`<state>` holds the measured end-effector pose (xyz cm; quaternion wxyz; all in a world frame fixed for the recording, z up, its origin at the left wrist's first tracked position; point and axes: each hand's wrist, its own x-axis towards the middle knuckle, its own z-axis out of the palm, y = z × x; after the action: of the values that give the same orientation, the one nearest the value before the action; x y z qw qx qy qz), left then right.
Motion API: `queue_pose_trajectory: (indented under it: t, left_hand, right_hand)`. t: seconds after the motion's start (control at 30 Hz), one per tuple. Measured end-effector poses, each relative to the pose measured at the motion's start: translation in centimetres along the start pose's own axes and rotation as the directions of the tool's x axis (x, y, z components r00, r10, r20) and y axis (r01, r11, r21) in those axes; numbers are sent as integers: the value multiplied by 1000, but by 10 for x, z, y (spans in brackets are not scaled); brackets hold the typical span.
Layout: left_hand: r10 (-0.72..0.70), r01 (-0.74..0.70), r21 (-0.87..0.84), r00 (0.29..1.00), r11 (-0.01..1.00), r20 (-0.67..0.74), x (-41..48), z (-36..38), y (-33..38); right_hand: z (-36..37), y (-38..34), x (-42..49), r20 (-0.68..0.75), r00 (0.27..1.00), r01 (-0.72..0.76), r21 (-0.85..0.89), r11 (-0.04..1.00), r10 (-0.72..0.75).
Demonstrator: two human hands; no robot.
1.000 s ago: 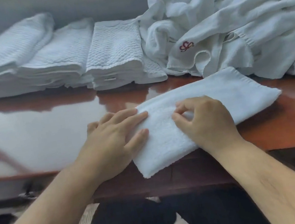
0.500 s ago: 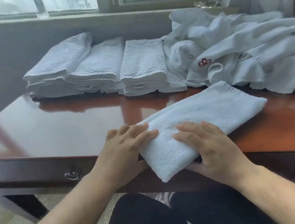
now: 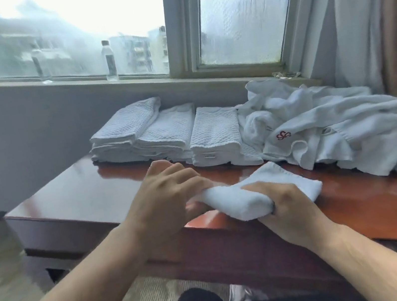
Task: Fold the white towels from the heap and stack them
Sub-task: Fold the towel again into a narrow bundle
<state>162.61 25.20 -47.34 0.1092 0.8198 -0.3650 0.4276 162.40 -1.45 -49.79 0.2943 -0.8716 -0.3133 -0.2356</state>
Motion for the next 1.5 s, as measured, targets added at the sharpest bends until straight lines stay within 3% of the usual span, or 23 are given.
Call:
queue_pose_trajectory:
  t: [0.1, 0.17, 0.23, 0.3, 0.43, 0.5, 0.6, 0.73, 1.07, 1.5]
  left_hand:
    - [-92, 93, 8, 991, 996, -100, 26, -21, -9]
    - [-256, 250, -63, 960, 966, -116, 42, -33, -15]
    - [-462, 428, -308, 886, 850, -43, 53, -41, -21]
    - [-563, 510, -545, 822, 665, 82, 60, -43, -30]
    - [-559, 449, -851, 794, 273, 240, 64, -38, -40]
    - [-517, 419, -903, 796, 94, 315, 65, -36, -43]
    - [-472, 442, -897, 791, 2, 389, 61, -27, -47]
    - [-464, 529, -834, 707, -155, 535, 41, -12, -60]
    - [-447, 616, -726, 580, -307, 681, 34, 22, -119]
    - [-474, 722, -602, 421, -340, 773, 64, 80, -218]
  right_hand:
    - [-21, -12, 28, 38, 992, -128, 126, 984, 124]
    - [-32, -15, 46, 38, 977, -215, 212, 954, 211]
    - [-43, -18, 64, 54, 966, -257, 299, 919, 253]
    - [-55, -26, 83, 59, 959, -278, 391, 877, 278]
    - [-71, -36, 118, 56, 961, -233, 692, 684, 271]
    - [-73, -40, 135, 78, 962, -214, 811, 544, 261]
    - [-66, -42, 162, 103, 963, -196, 901, 387, 250]
    - [-47, -40, 201, 135, 949, -209, 945, 251, 284]
    - [13, 19, 283, 216, 898, -300, 938, 175, 384]
    - [77, 128, 387, 314, 773, -445, 888, 117, 552]
